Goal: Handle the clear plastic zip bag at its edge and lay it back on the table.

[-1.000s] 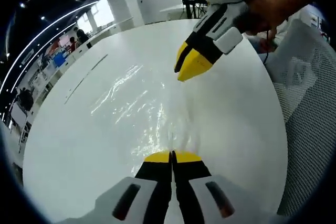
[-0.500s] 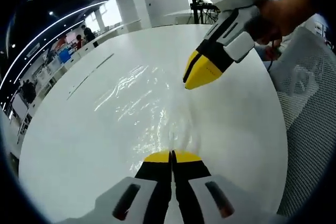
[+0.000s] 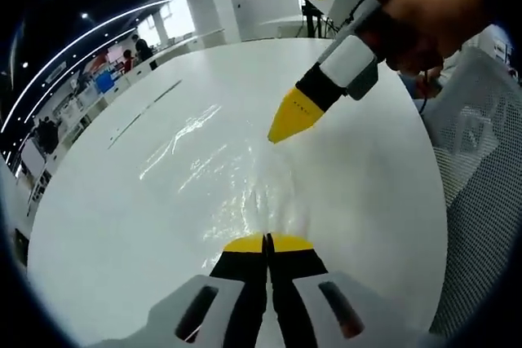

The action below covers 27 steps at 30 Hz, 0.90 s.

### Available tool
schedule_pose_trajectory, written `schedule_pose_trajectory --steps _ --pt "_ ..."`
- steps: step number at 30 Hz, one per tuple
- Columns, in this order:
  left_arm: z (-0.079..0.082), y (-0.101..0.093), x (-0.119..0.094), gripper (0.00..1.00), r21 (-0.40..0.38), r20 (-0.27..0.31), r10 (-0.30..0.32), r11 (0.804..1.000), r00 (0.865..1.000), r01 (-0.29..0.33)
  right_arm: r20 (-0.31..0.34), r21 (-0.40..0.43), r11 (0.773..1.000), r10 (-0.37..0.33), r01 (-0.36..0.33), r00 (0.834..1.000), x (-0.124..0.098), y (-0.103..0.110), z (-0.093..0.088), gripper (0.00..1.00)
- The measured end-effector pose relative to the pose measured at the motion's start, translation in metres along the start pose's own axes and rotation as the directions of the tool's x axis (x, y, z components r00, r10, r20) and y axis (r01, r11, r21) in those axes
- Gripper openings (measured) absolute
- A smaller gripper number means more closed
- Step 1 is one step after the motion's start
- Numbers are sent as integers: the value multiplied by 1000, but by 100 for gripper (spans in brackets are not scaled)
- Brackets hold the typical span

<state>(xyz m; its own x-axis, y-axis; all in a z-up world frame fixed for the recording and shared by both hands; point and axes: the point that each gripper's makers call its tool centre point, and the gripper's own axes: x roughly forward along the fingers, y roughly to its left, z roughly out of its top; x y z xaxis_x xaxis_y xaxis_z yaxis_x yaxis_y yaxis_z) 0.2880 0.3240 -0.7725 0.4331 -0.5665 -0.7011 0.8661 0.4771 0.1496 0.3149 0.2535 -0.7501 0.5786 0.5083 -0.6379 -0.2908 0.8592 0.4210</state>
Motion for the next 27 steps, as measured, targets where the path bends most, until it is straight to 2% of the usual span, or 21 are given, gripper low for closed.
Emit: schedule_pose_trajectory --steps 4,7,8,11,16,19,27 --pt "0 0 1 0 -9 -5 14 1000 1000 -14 6 115 993 -17 17 1000 -1 -4 1 12" --pt "0 0 0 0 -10 -1 20 1000 1000 -20 17 218 975 -40 36 999 -5 -9 2 13" --pt "0 0 0 0 -15 -1 22 1000 1000 -22 -3 242 970 -40 39 999 -4 -9 -2 12" --pt "0 0 1 0 -6 -2 24 1000 1000 -24 -22 223 974 -48 52 999 3 -13 0 10" --pt "-2 3 3 0 -11 -9 27 1000 1000 -28 -21 250 968 -36 40 999 11 -13 1 4" --pt "-2 2 3 0 -8 -19 40 999 999 -40 -19 227 973 -26 29 999 5 -10 4 0" --pt "0 2 3 0 -27 -40 69 997 997 -70 -26 140 990 -5 9 1000 -17 -1 -4 0"
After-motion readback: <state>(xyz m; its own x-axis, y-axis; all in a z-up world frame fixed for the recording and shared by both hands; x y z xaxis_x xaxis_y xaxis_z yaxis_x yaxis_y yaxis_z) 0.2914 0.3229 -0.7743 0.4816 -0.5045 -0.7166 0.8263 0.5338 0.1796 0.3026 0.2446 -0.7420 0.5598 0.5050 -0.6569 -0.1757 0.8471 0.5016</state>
